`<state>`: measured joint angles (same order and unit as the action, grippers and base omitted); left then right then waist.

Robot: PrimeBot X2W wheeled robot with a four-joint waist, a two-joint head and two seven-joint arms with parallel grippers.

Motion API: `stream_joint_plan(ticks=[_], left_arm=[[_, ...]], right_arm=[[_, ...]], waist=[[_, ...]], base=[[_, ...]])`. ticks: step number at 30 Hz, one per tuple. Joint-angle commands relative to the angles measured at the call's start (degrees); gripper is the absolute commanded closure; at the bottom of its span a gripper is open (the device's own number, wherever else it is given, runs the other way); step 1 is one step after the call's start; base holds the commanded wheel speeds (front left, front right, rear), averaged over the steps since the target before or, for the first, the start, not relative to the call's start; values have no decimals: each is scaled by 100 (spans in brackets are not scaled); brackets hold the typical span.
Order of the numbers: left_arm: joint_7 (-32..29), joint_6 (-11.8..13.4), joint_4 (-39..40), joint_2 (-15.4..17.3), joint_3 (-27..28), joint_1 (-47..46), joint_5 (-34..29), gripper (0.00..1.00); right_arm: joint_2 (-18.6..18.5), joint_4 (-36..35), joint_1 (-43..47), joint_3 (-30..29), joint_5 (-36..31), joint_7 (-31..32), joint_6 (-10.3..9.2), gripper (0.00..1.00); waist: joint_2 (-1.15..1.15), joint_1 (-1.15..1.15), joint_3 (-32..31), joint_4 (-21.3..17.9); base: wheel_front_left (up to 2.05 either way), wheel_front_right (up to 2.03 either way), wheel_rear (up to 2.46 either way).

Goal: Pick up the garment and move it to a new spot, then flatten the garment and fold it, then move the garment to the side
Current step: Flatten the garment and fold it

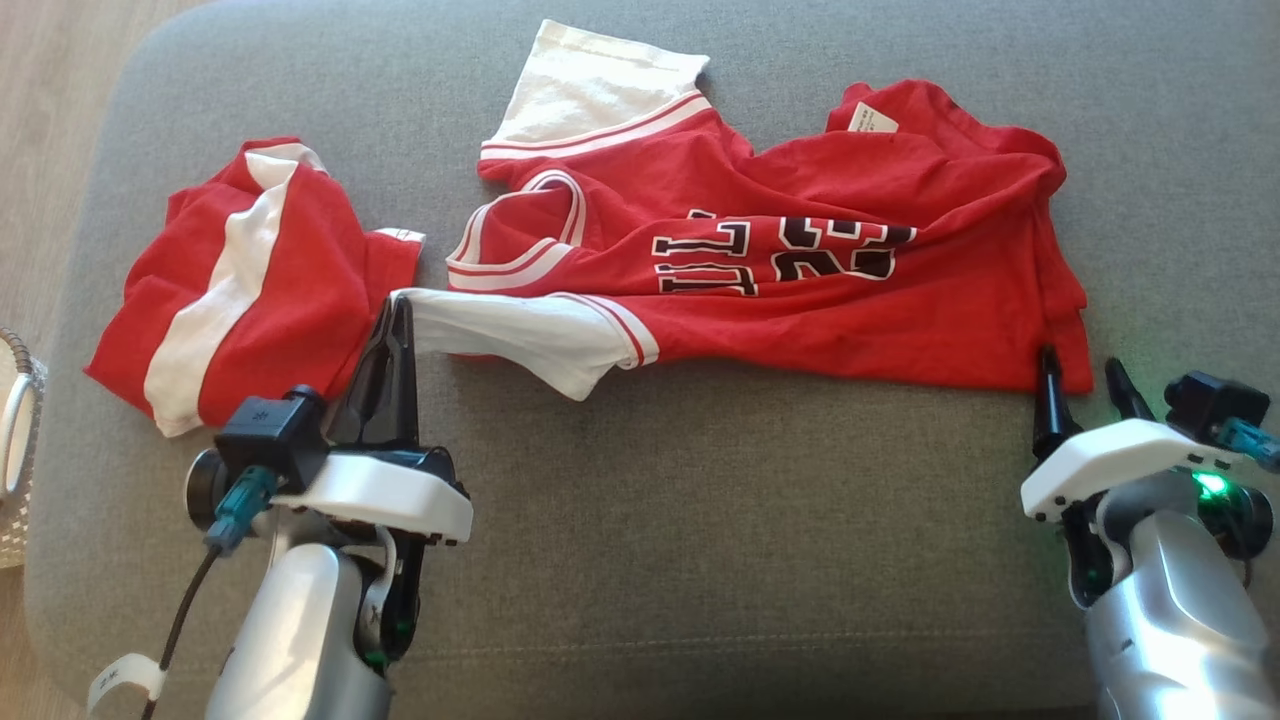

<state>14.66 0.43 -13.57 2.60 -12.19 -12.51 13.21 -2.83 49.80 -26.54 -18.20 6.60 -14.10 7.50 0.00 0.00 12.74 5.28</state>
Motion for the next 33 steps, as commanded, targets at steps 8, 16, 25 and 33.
stream_joint_plan(ticks=[8, 16, 25, 33], left_arm=[[33, -23, 212, 32, 165, -128, -59, 100], [34, -30, 241, 30, 214, -115, -50, 100], [34, -156, 1104, 29, 440, -133, 90, 100], [34, -109, 2225, 29, 618, -526, 316, 100]], right_arm=[[-5, 281, -357, 192, 35, -87, -1, 0], [-5, 275, -354, 479, 144, -88, -1, 100], [-5, -1341, -91, 997, -84, -88, -1, 100], [-67, -3938, -44, 1266, -342, 627, -1, 100]], waist=[[0, 0, 10, -15], [0, 0, -62, -37], [0, 0, -466, -262], [0, 0, -1053, -437]], base=[[0, 0, 0], [0, 0, 0], [0, 0, 0], [0, 0, 0]])
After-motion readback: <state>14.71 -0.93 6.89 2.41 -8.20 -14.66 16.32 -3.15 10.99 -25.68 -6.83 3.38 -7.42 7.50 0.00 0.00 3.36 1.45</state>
